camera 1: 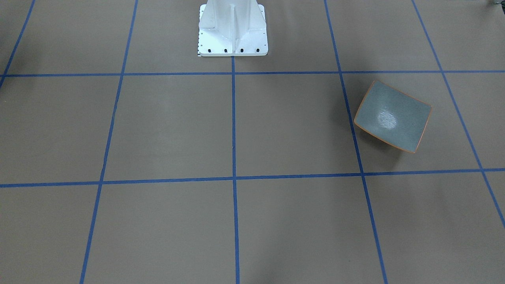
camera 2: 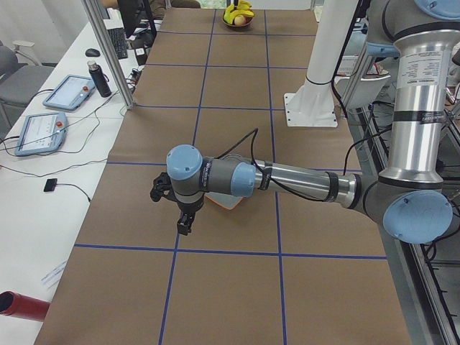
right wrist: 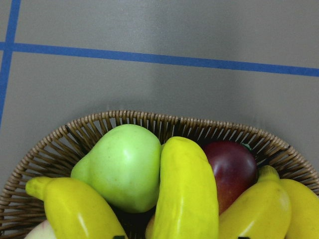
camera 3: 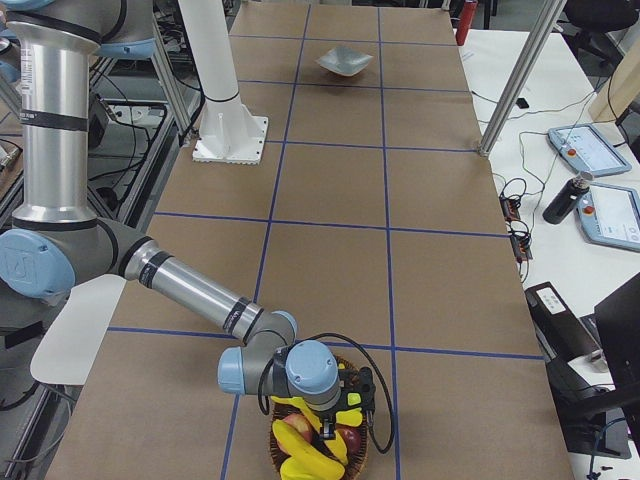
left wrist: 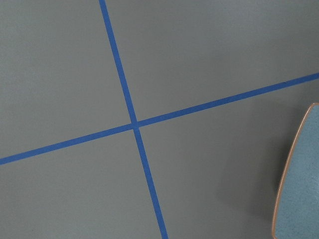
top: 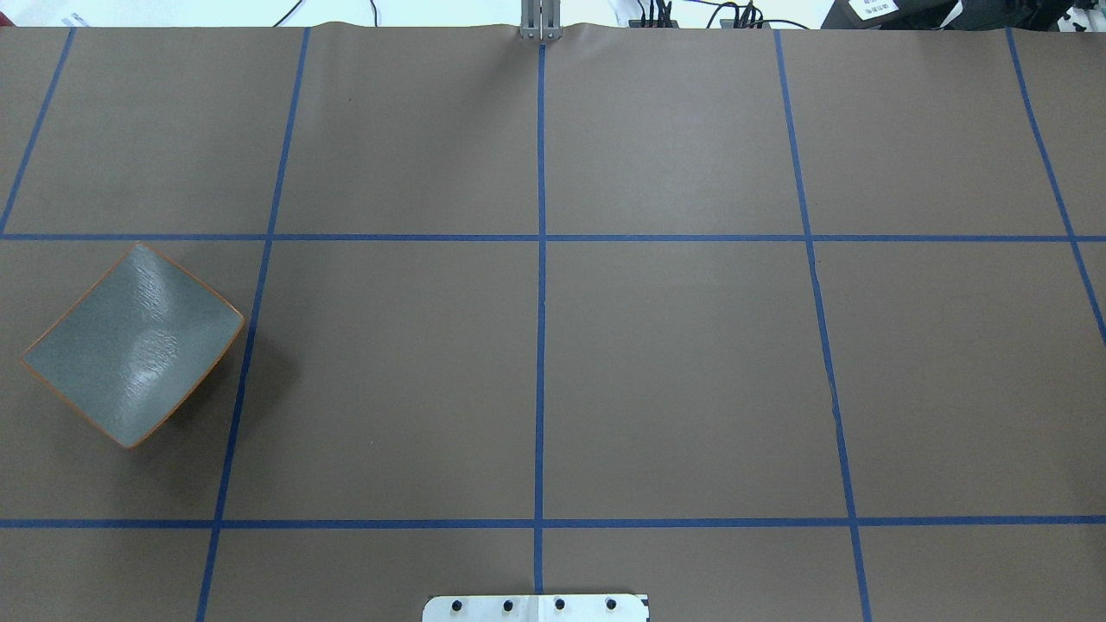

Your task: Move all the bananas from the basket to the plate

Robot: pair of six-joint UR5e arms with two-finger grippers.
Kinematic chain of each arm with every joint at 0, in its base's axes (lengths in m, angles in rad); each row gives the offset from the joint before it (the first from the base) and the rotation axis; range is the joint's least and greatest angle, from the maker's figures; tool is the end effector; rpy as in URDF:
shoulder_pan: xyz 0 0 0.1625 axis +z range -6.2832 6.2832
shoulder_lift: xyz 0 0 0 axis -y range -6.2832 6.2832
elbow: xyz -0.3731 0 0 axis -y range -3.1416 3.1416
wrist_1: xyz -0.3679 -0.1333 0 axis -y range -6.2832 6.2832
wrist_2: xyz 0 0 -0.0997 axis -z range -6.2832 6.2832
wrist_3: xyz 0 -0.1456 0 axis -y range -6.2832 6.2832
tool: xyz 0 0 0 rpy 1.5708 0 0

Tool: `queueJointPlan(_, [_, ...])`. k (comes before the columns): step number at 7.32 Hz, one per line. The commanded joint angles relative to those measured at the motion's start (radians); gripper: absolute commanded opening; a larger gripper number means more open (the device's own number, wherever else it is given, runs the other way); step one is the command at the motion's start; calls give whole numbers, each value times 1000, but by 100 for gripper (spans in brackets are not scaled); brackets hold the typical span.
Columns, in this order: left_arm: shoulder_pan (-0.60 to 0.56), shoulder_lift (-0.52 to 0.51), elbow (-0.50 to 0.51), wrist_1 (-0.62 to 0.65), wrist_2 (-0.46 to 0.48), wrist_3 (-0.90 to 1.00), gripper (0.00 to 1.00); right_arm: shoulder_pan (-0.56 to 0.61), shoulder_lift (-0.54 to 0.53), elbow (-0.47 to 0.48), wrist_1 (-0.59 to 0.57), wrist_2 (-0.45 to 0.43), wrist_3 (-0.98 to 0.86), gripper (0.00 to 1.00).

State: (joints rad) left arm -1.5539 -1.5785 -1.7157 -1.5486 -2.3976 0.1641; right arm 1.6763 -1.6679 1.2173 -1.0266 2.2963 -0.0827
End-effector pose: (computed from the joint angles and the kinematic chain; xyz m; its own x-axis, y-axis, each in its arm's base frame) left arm -0.0181 -0.4785 0.5645 0.6637 0.2676 -0.6985 -0.1269 0.9606 0.2475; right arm 0.0791 -0.3983 0.7932 0.7566 -0.0647 0.6506 -0.0425 0.9881 0.1477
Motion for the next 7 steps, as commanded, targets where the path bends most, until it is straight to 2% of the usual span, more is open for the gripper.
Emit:
queueJointPlan(1, [0, 0, 2, -1, 0, 0, 100, -3, 2, 19, 3, 0, -12, 0])
queueJointPlan(3, [0, 5, 2, -1, 0, 0, 100, -1, 2, 48, 2, -4, -14, 0])
queueJointPlan(7, [0, 3, 1, -1, 0, 3, 100, 6, 16, 168, -10, -3, 1, 0])
